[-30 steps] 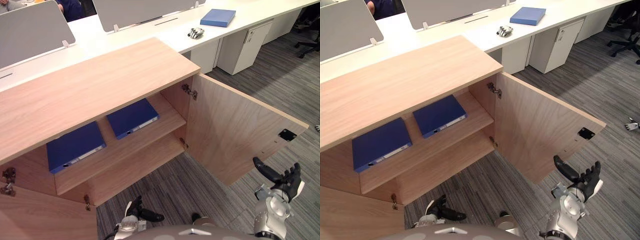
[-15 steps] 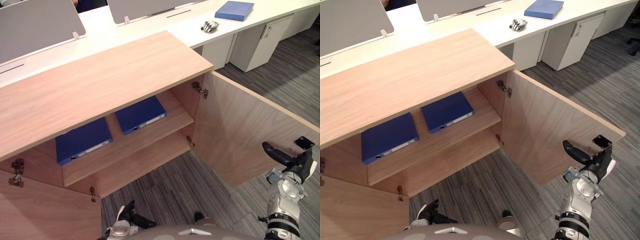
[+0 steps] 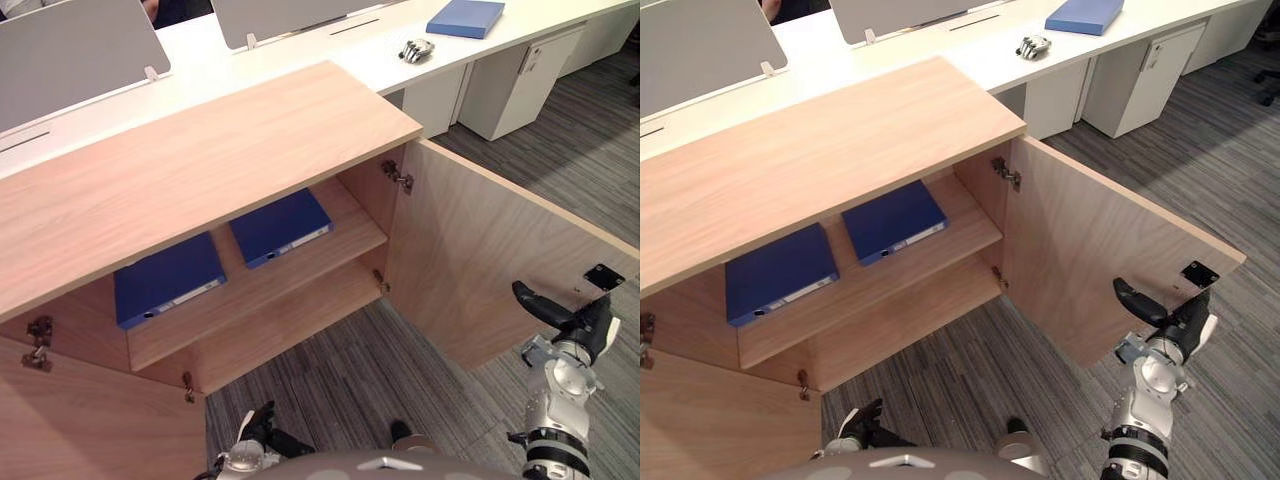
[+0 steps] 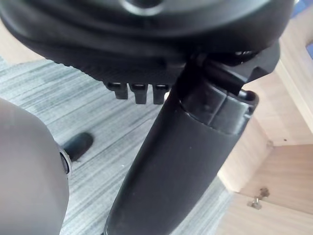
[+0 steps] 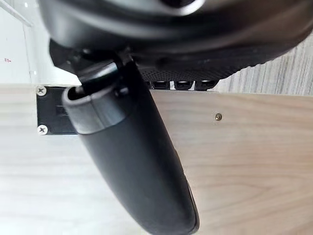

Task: Walk over to the cabinet, pick up the folder, carry it to the office cabinet, place the folder inside the office cabinet, then close the office cabinet door

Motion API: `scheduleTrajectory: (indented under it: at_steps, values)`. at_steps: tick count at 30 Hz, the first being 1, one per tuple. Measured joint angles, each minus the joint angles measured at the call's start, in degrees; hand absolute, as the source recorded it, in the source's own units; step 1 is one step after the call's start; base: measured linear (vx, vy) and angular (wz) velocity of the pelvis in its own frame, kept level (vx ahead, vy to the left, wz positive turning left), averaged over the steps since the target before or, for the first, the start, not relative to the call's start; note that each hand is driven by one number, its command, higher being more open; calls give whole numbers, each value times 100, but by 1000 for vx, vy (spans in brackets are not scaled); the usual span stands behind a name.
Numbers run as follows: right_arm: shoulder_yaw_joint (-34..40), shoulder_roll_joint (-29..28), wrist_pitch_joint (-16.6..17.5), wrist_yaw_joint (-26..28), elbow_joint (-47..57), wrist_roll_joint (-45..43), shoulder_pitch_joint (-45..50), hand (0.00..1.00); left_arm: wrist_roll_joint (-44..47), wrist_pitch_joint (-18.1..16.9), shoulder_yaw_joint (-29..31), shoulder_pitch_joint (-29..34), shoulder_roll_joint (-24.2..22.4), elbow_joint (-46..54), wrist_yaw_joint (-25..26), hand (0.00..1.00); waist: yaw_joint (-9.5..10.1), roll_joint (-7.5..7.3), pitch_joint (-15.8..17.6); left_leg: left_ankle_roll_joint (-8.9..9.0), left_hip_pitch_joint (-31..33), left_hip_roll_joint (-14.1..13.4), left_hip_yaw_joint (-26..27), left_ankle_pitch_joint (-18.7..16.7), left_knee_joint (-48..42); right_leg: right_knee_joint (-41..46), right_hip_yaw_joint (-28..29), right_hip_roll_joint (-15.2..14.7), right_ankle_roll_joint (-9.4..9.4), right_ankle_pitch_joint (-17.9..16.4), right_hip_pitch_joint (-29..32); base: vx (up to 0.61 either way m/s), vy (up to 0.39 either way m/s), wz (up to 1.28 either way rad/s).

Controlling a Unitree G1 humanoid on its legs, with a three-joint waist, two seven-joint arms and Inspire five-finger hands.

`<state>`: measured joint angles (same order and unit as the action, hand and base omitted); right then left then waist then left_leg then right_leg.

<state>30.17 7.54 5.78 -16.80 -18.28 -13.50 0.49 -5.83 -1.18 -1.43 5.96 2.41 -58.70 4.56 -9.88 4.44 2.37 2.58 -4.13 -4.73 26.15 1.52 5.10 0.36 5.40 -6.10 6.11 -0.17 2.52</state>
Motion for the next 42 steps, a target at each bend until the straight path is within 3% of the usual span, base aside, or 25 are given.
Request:
scheduleTrajectory:
  at_steps: [13, 26, 34, 42]
  values:
    - [-862, -366, -5, 370, 947, 228, 1104, 100, -161, 0, -272, -74, 62, -21, 2, 100, -46, -151, 88, 16, -80, -23, 180, -11, 0, -154, 187, 38, 1, 144, -35, -30, -7, -8]
    - [-2562, -779, -78, 804, 2562, 520, 2788, 100, -239, 2, -486, -79, 179, -219, 50, 100, -134, -344, 55, 147, -241, -114, 699, -79, -1, 65, 771, 246, -23, 216, 226, -51, -33, -24]
    - [-3817, -760, -81, 1163, 3335, 529, 3654, 100, -274, -4, -739, -109, 184, -203, 126, 100, -146, -627, 59, 160, -446, -132, 943, -83, 0, 262, 1041, 338, -30, 220, 245, -49, -45, -17]
    - [-4735, -224, -211, 1608, 3582, 213, 3973, 100, -324, -63, -872, -24, 370, 13, 111, 100, -16, -933, 72, 162, -469, -123, 660, -41, 10, 336, 884, 268, -35, 206, 149, -26, -44, 11]
